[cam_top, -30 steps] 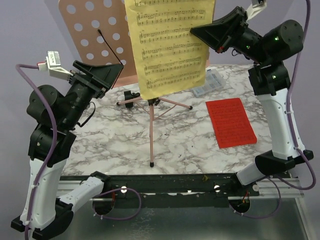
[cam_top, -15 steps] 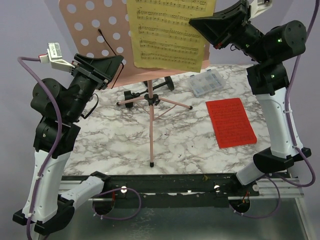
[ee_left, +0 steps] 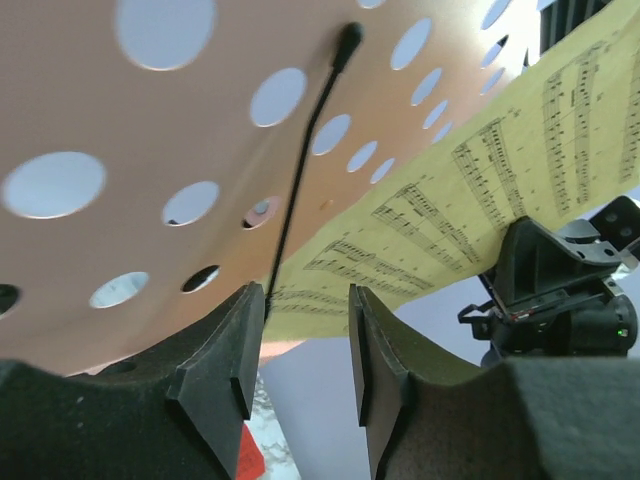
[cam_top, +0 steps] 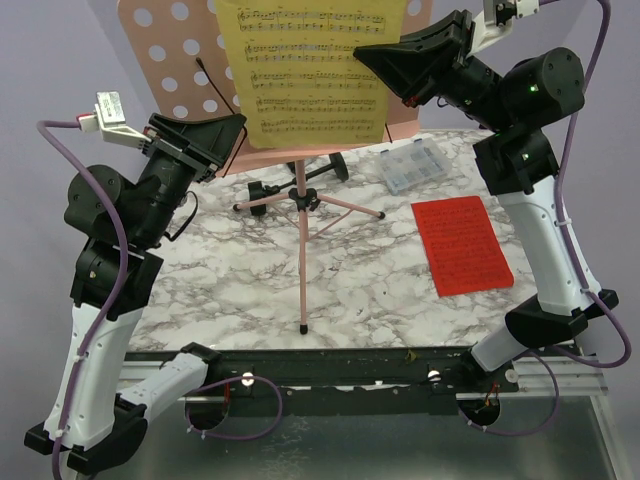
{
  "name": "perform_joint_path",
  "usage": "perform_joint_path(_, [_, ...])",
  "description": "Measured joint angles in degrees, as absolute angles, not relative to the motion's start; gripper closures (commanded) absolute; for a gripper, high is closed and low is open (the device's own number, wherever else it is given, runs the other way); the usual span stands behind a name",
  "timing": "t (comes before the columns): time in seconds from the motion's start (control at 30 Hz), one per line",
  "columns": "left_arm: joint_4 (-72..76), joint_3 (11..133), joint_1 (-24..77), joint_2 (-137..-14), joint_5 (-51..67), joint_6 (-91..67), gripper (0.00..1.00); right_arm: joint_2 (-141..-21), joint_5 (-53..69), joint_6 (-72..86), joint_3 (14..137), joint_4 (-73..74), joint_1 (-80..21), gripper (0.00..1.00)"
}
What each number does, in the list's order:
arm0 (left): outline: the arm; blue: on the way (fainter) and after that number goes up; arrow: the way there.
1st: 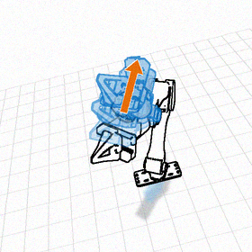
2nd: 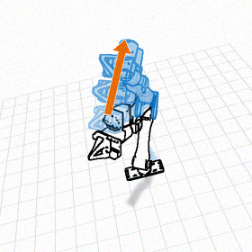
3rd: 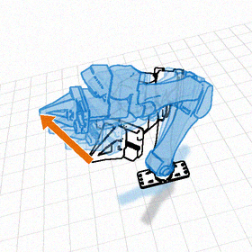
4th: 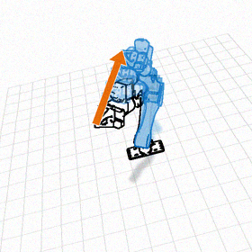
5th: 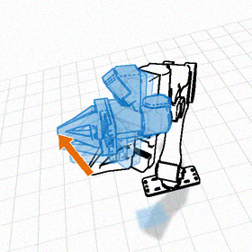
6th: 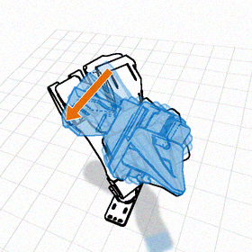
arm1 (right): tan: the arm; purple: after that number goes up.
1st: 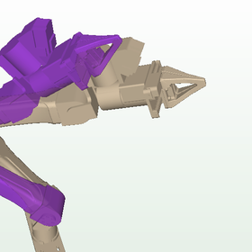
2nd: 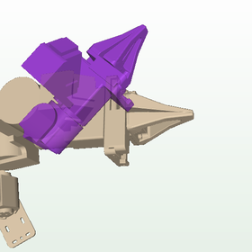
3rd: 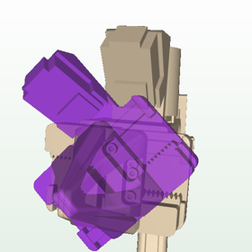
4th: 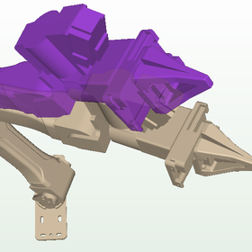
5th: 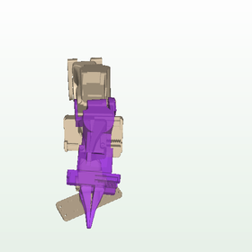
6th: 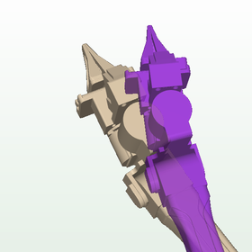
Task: Set up the instrument practice props
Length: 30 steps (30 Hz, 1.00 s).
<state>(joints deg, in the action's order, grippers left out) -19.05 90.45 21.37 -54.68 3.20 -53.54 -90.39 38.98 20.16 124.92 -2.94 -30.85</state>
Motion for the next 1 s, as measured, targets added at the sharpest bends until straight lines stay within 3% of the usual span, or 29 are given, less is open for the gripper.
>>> perform_joint_path(0.43, [-17.9,87.3,21.4,-54.2,-0.1,-51.7,0.61,-91.1,38.2,18.9,124.6,-3.0,-31.4,0.99])
perform_joint_path(1.0, [-14.1,87.1,21.4,-55.8,1.8,-50.3,0.96,-93.9,33.3,14.5,127.9,-1.1,-35.4,0.99])
